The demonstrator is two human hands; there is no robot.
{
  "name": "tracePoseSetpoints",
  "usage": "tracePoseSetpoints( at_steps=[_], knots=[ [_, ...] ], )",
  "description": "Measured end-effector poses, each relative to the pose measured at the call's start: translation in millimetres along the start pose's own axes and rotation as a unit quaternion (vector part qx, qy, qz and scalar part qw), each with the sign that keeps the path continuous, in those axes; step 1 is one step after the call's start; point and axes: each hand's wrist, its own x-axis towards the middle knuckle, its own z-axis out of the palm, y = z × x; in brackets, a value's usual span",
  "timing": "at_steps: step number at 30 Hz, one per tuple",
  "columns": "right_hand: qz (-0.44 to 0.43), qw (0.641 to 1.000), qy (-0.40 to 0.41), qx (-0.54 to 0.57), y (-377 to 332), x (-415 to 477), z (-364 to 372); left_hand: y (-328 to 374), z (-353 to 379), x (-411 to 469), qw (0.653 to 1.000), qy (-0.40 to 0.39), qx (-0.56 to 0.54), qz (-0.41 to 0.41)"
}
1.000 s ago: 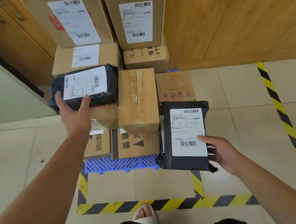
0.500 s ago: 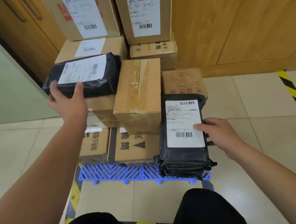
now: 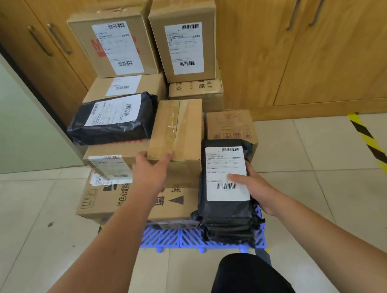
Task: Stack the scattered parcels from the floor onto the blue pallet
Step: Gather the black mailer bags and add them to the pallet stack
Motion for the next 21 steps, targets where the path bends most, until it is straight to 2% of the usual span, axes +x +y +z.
tracePoseSetpoints(
  at_steps=[1, 2, 4, 5, 7, 9, 11, 15, 21],
  knots=[
    [-0.010, 0.999, 0.038, -0.004, -3, -4, 1, -2, 0, -1, 0.999, 0.014, 0.031, 0.017],
    [-0.026, 0.993, 0.115, -0.010, -7, -5, 1, -1, 0, -3, 0.995, 0.030, 0.077, 0.046],
    [-0.078, 0.952, 0.294, -0.024, -20, 2, -8, 5, 6, -9, 0.975, 0.049, 0.171, 0.132],
    [-0.086, 0.939, 0.331, -0.026, -27, 10, -15, 9, 11, -14, 0.964, 0.040, 0.206, 0.166],
    [-0.039, 0.951, 0.307, 0.010, -44, 26, -25, 14, 21, -24, 0.945, -0.005, 0.267, 0.188],
    [0.016, 0.972, 0.221, 0.078, -55, 38, -34, 11, 25, -30, 0.925, -0.044, 0.328, 0.185],
    [0.037, 0.982, 0.171, 0.072, -60, 46, -39, 8, 24, -30, 0.914, -0.047, 0.358, 0.187],
    [0.006, 0.987, 0.156, 0.022, -54, 64, -33, 9, 24, -25, 0.907, -0.025, 0.371, 0.197],
    [-0.002, 0.985, 0.170, 0.039, -43, 77, -32, 4, 27, -25, 0.904, -0.012, 0.372, 0.209]
  ],
)
